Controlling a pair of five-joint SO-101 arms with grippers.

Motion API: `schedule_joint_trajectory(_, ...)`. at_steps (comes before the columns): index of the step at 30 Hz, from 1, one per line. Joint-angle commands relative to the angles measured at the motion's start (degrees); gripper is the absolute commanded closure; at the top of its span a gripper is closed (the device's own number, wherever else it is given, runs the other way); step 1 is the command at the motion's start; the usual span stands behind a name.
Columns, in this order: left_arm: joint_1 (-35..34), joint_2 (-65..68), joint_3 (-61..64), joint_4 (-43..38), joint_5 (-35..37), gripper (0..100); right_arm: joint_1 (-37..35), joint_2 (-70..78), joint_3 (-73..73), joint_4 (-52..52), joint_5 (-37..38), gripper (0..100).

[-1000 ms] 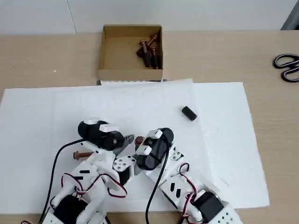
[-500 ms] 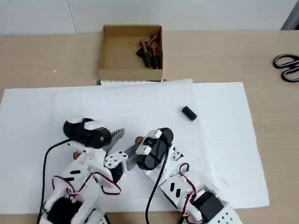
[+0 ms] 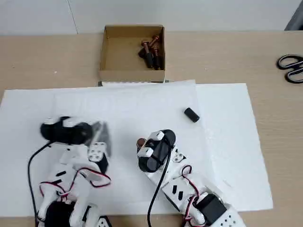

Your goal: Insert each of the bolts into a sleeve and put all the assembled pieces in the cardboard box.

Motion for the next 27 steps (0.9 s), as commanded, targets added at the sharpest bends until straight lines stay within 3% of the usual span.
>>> schedule_joint_trajectory(1,-5.6,-0.4,1.4,1.4,-0.4,99,1.8,-0.5,-0.4,-1.7,-2.0,99.6)
schedule_joint_trajectory(9,-11.6,-0.5,4.6,7.4,-0.4,99,18.6,0.0,-1.2,-4.0,-10.8,99.6)
schedule_joint_trajectory(15,-11.9,-0.5,7.7,7.2,-0.5,99,20.9,4.9,-12.4,-2.8,-13.1,99.6)
schedule_joint_trajectory(20,-12.0,-0.5,7.7,6.9,-4.0,99,25.9,24.0,-29.5,-1.1,-17.8,99.6)
schedule_joint_trajectory(27,-12.0,-0.5,7.7,6.3,-5.2,99,26.4,54.4,-50.5,-1.5,-16.7,99.5)
